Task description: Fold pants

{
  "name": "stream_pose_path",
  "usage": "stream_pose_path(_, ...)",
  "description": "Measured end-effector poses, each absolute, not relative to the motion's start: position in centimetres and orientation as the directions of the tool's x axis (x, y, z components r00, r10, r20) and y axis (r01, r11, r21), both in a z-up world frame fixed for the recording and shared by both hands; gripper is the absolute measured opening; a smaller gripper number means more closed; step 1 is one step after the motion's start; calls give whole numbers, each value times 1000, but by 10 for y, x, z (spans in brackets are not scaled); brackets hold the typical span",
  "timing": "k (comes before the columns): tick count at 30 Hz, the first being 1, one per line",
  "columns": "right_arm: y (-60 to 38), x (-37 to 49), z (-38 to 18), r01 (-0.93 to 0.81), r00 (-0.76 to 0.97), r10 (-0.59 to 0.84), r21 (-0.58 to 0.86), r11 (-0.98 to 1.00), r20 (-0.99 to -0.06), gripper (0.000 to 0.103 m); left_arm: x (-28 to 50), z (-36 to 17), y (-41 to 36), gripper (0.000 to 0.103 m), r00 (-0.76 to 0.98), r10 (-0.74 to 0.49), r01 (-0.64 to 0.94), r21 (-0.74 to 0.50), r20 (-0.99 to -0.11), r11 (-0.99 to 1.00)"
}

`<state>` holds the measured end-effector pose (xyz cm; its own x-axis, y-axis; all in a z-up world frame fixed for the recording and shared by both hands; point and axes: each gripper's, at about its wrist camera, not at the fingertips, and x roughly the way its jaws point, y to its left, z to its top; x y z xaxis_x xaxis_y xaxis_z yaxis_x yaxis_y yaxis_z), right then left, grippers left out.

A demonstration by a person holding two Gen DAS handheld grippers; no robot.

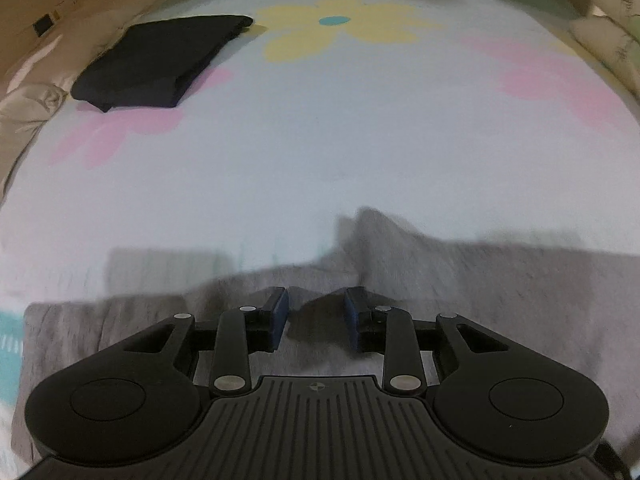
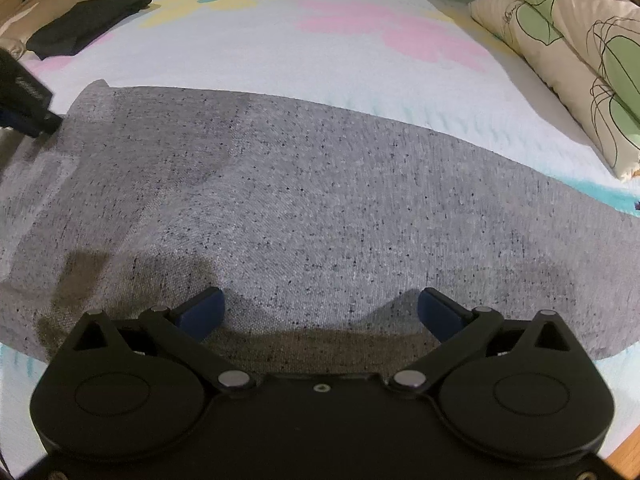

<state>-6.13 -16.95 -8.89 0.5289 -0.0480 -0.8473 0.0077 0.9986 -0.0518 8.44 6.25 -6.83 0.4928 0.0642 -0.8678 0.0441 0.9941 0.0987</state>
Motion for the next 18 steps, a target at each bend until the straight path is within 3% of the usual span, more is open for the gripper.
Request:
stream_pose_path(9, -173, -56, -88, 20, 515, -44, -40, 999, -856, 102, 102, -62, 87, 29, 537, 125, -93, 89, -835, 992)
stream_pose_path(18, -168, -60, -87, 18, 530, -57, -56, 998, -846, 102, 67, -62, 48, 30, 599, 15, 102, 95, -800, 990)
